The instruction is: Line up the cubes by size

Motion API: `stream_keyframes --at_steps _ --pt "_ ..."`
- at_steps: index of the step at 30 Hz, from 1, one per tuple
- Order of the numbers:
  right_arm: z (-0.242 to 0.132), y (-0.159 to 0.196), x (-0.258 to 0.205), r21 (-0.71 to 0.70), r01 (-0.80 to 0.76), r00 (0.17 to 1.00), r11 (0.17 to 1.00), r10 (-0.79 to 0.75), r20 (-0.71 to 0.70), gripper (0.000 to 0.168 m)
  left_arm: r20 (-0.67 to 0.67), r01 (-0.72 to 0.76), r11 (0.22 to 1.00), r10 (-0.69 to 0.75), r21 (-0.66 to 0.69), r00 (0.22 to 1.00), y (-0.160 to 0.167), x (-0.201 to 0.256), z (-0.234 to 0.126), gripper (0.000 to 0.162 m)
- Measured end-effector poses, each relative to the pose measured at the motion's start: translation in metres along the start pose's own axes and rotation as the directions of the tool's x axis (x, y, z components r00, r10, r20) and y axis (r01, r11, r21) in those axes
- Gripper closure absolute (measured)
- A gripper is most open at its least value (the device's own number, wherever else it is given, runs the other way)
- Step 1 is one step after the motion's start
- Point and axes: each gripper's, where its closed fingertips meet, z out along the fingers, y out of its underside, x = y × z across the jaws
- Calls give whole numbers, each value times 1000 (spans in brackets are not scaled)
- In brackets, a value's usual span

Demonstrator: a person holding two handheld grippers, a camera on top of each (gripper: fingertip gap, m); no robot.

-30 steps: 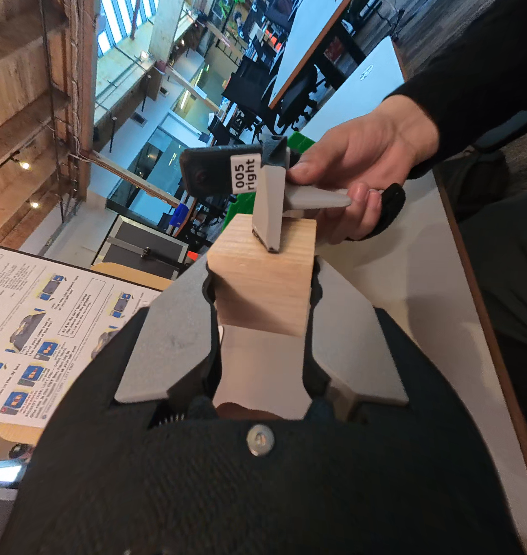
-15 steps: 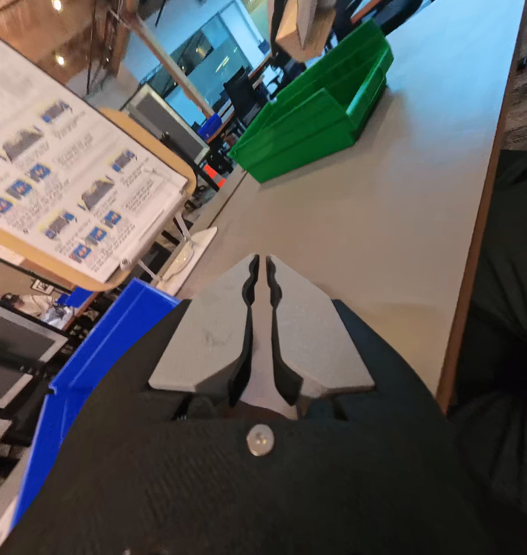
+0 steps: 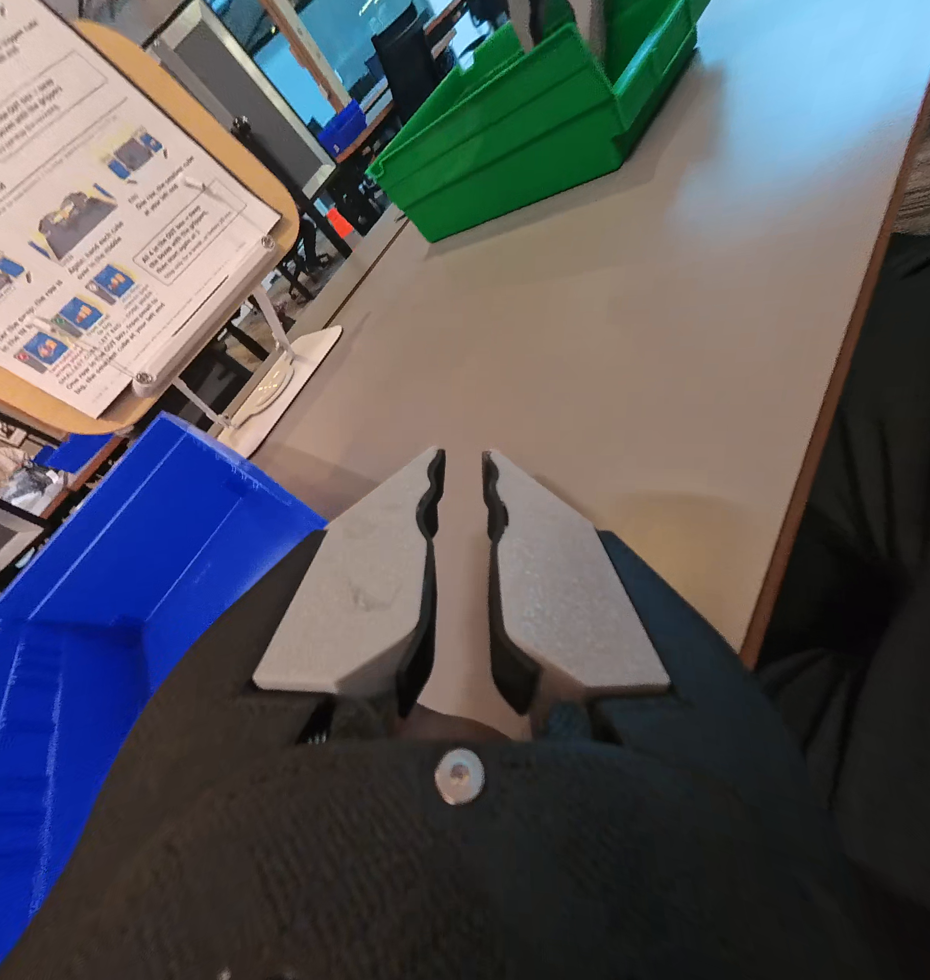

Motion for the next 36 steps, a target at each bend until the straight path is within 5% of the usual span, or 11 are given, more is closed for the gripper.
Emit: stream_keyframes --at_steps 7,11,14,19,23,29,36 --pt "2 -4 1 45 -18 1000 999 18 2 111 4 57 998 -57 3 998 3 -2 -2 151" --pt "9 25 2 -211 19 1000 977 -20 -1 110 -16 51 999 -51 12 999 -3 4 1 151" --pt "13 17 2 -224 8 1000 975 -5 14 111 -20 17 1000 -17 7 1000 -8 8 0 151" --pt "1 13 8 -151 -82 996 985 77 -35 108 9 25 998 -25 -61 1000 2 3 -7 138" --pt "-37 -1 10 128 -237 957 963 254 -137 106 146 204 965 -180 -164 973 27 -26 -15 118" --pt "-89 -78 -54 673 -388 837 630 547 -29 88 346 362 903 -271 -233 898 47 -53 -6 99" --pt "-82 -130 -124 850 -397 725 346 686 59 83 360 485 854 -400 -188 843 38 -49 -3 93"
